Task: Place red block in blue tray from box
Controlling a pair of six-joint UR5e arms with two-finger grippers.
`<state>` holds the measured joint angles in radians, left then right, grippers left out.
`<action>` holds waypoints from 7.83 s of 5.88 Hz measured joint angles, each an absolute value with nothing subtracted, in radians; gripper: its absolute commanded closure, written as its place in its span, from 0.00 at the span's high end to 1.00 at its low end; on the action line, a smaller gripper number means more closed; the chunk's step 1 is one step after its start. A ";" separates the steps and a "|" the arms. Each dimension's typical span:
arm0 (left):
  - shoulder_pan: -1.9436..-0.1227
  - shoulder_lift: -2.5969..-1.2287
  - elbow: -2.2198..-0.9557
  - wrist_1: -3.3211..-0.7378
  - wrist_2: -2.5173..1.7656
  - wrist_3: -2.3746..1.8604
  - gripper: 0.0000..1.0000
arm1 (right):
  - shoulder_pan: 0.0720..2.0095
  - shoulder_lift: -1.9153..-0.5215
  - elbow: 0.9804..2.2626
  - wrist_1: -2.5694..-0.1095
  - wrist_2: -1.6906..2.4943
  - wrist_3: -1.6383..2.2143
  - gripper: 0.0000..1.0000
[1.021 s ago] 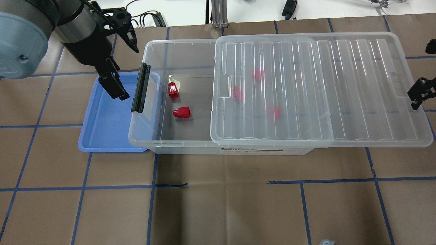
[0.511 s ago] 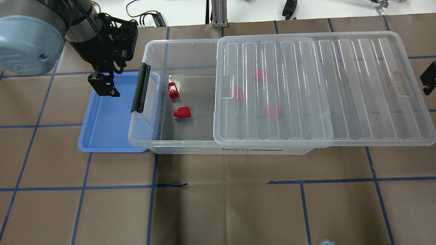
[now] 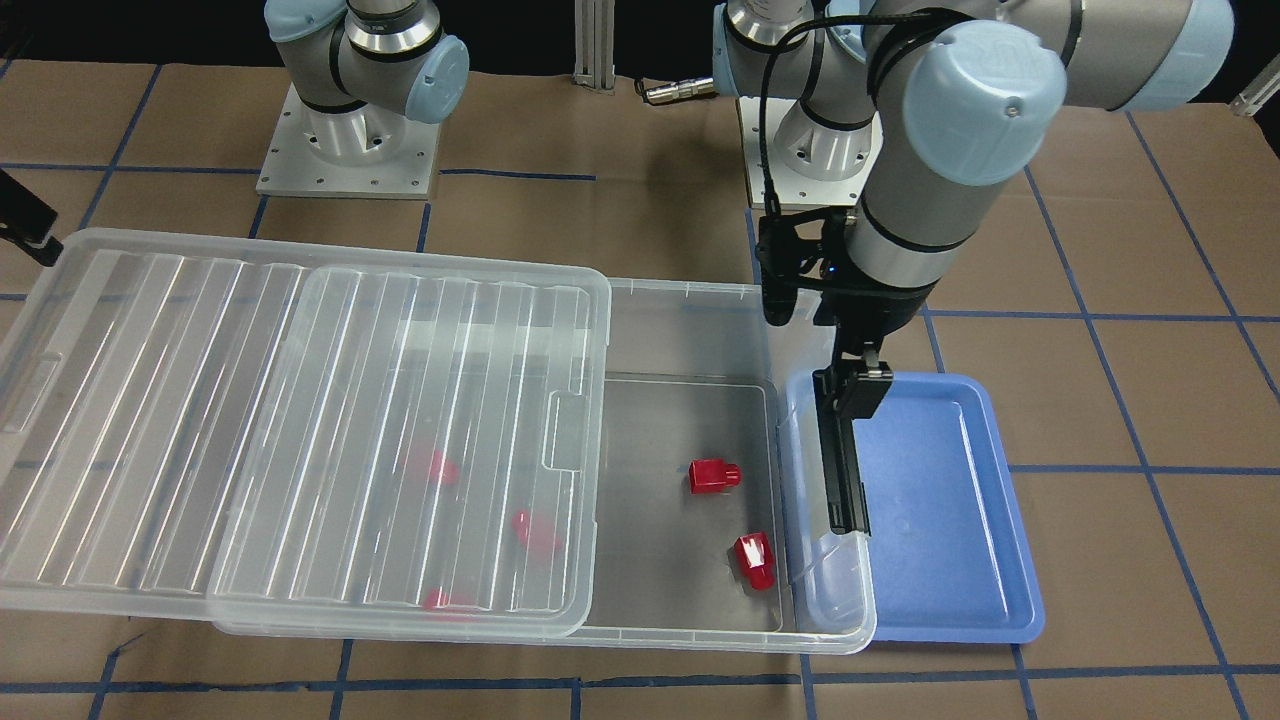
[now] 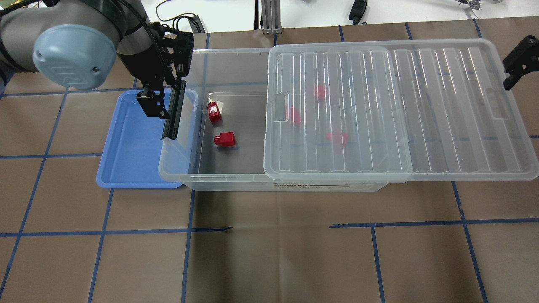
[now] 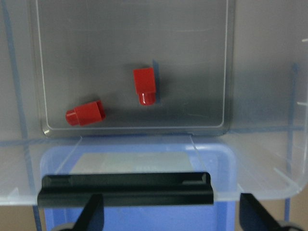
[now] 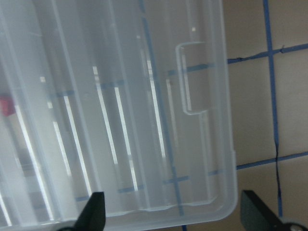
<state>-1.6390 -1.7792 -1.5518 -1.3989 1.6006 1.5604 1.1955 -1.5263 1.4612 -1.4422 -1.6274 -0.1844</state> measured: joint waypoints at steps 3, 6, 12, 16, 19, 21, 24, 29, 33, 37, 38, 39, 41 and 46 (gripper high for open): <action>-1.709 -1.919 -1.616 -1.186 1.606 1.548 0.98 | 1.491 -1.515 1.415 -1.421 -1.599 0.155 1.00; -1.710 -2.049 -1.693 -0.957 1.610 1.549 0.98 | 1.536 -1.507 1.422 -1.423 -1.562 0.185 1.00; -1.708 -2.090 -1.719 -0.951 1.601 1.528 0.17 | 1.537 -1.506 1.425 -1.424 -1.557 0.186 1.00; -1.696 -1.992 -1.653 -1.049 1.604 1.529 0.17 | 1.536 -1.506 1.425 -1.423 -1.557 0.187 1.00; -1.665 -1.853 -1.491 -1.354 1.607 1.550 0.17 | 1.504 -1.502 1.426 -1.426 -1.573 0.110 1.00; -1.520 -1.788 -1.503 -1.413 1.607 1.705 0.17 | 1.346 -1.496 1.428 -1.424 -1.590 -0.086 1.00; -1.323 -1.799 -1.627 -1.301 1.604 1.938 0.18 | 1.070 -1.412 1.429 -1.458 -1.707 -0.363 1.00; -1.306 -2.004 -1.822 -0.882 1.600 1.955 0.27 | 0.896 -1.243 1.511 -1.626 -1.703 -0.556 1.00; -1.317 -2.005 -1.800 -0.882 1.603 1.948 0.89 | 0.963 -1.291 1.562 -1.628 -1.622 -0.517 1.00; -1.377 -1.761 -1.599 -1.378 1.592 1.859 0.87 | 1.054 -1.373 1.653 -1.626 -1.616 -0.384 1.00; -1.415 -1.708 -1.553 -1.474 1.589 1.819 0.88 | 1.072 -1.384 1.667 -1.626 -1.615 -0.362 1.00; -1.460 -1.678 -1.529 -1.521 1.588 1.743 0.92 | 1.091 -1.388 1.674 -1.625 -1.608 -0.342 1.00; -1.556 -1.661 -1.519 -1.536 1.589 1.364 0.97 | 1.133 -1.399 1.676 -1.625 -1.598 -0.286 1.00; -1.594 -1.622 -1.529 -1.534 1.588 0.432 0.98 | 1.181 -1.401 1.681 -1.621 -1.509 -0.268 1.00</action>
